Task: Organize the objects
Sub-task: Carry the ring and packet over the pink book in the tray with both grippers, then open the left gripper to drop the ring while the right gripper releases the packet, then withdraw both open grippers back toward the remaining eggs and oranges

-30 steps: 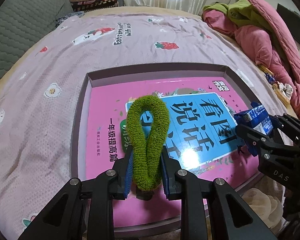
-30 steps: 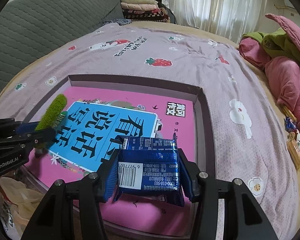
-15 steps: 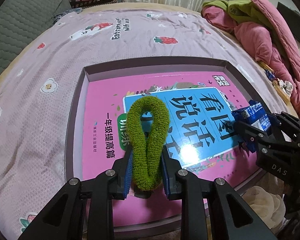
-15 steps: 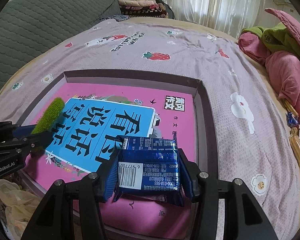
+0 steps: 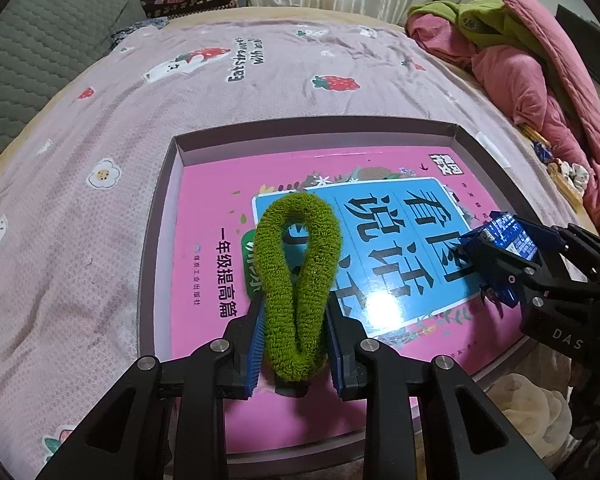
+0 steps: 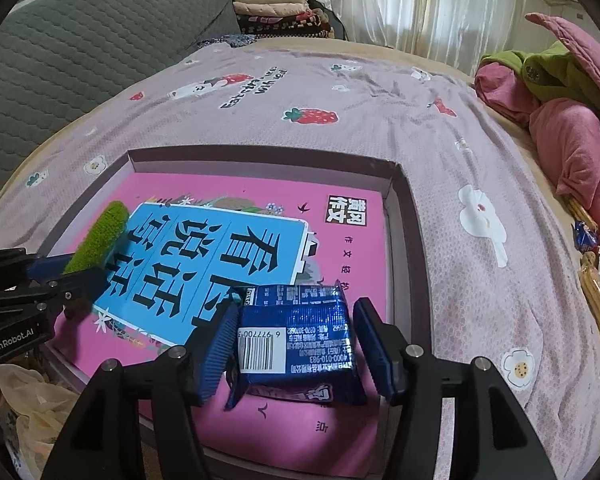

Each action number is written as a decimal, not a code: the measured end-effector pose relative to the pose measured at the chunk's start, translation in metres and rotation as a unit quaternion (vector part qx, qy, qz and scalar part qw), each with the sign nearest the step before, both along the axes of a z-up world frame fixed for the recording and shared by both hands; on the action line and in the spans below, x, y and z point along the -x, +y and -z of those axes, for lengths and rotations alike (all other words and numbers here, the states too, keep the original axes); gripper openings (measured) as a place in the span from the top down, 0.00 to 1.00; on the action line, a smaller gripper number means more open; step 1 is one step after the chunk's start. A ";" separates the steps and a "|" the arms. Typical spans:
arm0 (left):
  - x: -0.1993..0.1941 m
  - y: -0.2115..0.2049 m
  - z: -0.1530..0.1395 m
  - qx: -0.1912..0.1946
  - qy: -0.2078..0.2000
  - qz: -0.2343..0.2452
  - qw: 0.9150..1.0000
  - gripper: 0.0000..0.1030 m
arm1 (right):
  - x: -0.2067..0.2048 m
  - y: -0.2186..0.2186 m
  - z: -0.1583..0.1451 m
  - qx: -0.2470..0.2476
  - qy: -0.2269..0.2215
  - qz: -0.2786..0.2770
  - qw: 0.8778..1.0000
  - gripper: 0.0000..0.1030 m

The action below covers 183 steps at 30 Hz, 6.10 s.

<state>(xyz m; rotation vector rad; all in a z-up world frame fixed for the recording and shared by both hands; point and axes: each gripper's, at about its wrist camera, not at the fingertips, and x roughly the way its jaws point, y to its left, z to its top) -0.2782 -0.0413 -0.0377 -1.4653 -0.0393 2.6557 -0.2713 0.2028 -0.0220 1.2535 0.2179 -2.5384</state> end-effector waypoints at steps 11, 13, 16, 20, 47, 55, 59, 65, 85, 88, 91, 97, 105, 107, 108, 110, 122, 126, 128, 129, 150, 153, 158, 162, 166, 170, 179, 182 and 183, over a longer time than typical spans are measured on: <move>0.001 -0.008 -0.004 0.002 0.007 -0.013 1.000 0.69 | -0.004 0.006 -0.009 0.006 0.016 0.006 1.000 0.41; 0.000 -0.008 -0.005 0.000 0.009 -0.014 1.000 0.67 | -0.005 0.008 -0.012 0.010 0.017 0.008 1.000 0.41; 0.000 -0.010 -0.008 -0.002 0.012 -0.017 1.000 0.61 | -0.006 0.010 -0.016 0.015 0.021 0.010 1.000 0.40; 0.000 -0.011 -0.006 0.000 0.008 -0.019 1.000 0.59 | -0.008 0.014 -0.020 0.020 0.025 0.012 0.999 0.36; -0.027 -0.022 -0.040 -0.035 0.045 -0.023 0.998 0.39 | -0.033 0.025 -0.053 0.064 0.058 0.000 0.996 0.28; -0.042 -0.029 -0.056 -0.044 0.064 -0.024 0.997 0.36 | -0.045 0.029 -0.069 0.078 0.071 -0.009 0.994 0.23; -0.050 -0.031 -0.063 -0.046 0.073 -0.023 0.996 0.35 | -0.050 0.031 -0.075 0.085 0.077 -0.013 0.993 0.23; -0.062 -0.032 -0.069 -0.046 0.086 -0.025 0.995 0.34 | -0.059 0.036 -0.085 0.094 0.086 -0.015 0.992 0.22; -0.120 -0.012 -0.085 -0.020 0.166 -0.016 0.986 0.30 | -0.104 0.036 -0.107 0.117 0.139 -0.012 0.983 0.16; -0.128 -0.007 -0.083 -0.017 0.168 -0.005 0.986 0.30 | -0.111 0.033 -0.108 0.114 0.145 -0.015 0.983 0.16; -0.137 -0.002 -0.081 -0.021 0.168 0.000 0.986 0.30 | -0.121 0.034 -0.107 0.116 0.153 -0.016 0.981 0.16; -0.151 0.001 -0.080 -0.018 0.177 0.001 0.984 0.30 | -0.143 0.028 -0.106 0.091 0.177 -0.023 0.980 0.16; -0.162 0.004 -0.076 -0.018 0.174 0.004 0.985 0.30 | -0.159 0.032 -0.103 0.095 0.179 -0.028 0.979 0.16; -0.163 0.006 -0.076 -0.016 0.174 0.005 0.985 0.30 | -0.159 0.032 -0.101 0.094 0.175 -0.027 0.980 0.16; -0.164 0.007 -0.075 -0.013 0.171 0.006 0.985 0.30 | -0.161 0.032 -0.100 0.093 0.176 -0.025 0.980 0.16; -0.165 0.008 -0.072 -0.010 0.167 0.003 0.986 0.30 | -0.162 0.033 -0.098 0.091 0.178 -0.023 0.980 0.16; -0.175 0.016 -0.063 -0.003 0.156 -0.005 0.988 0.29 | -0.185 0.033 -0.083 0.079 0.192 -0.021 0.978 0.15; -0.179 0.019 -0.063 -0.005 0.158 -0.005 0.987 0.29 | -0.199 0.032 -0.074 0.073 0.190 -0.021 0.979 0.15; -0.181 0.021 -0.063 -0.006 0.157 -0.003 0.988 0.29 | -0.207 0.030 -0.071 0.068 0.189 -0.024 0.979 0.15; -0.182 0.023 -0.063 -0.005 0.158 -0.002 0.987 0.29 | -0.211 0.028 -0.070 0.060 0.190 -0.024 0.980 0.15; -0.198 0.032 -0.059 0.000 0.148 0.009 0.989 0.29 | -0.234 0.020 -0.050 0.053 0.160 -0.041 0.985 0.15; -0.198 0.033 -0.059 0.000 0.147 0.010 0.989 0.29 | -0.235 0.019 -0.049 0.054 0.159 -0.043 0.985 0.15; -0.197 0.033 -0.057 0.001 0.143 0.012 0.990 0.29 | -0.239 0.016 -0.046 0.051 0.155 -0.050 0.985 0.15; -0.196 0.035 -0.055 0.003 0.138 0.016 0.990 0.29 | -0.240 0.015 -0.044 0.048 0.152 -0.053 0.986 0.15; -0.198 0.038 -0.053 0.007 0.132 0.020 0.991 0.29 | -0.241 0.013 -0.040 0.046 0.147 -0.058 0.986 0.15; -0.199 0.039 -0.050 0.012 0.126 0.021 0.992 0.29 | -0.241 0.011 -0.037 0.041 0.143 -0.063 0.987 0.15; -0.198 0.038 -0.047 0.014 0.123 0.023 0.992 0.29 | -0.242 0.007 -0.029 0.033 0.134 -0.068 0.988 0.15; -0.197 0.038 -0.045 0.013 0.121 0.023 0.992 0.29 | -0.242 0.005 -0.025 0.031 0.131 -0.071 0.988 0.15; -0.197 0.038 -0.044 0.013 0.120 0.022 0.992 0.29 | -0.242 0.004 -0.024 0.032 0.129 -0.073 0.988 0.15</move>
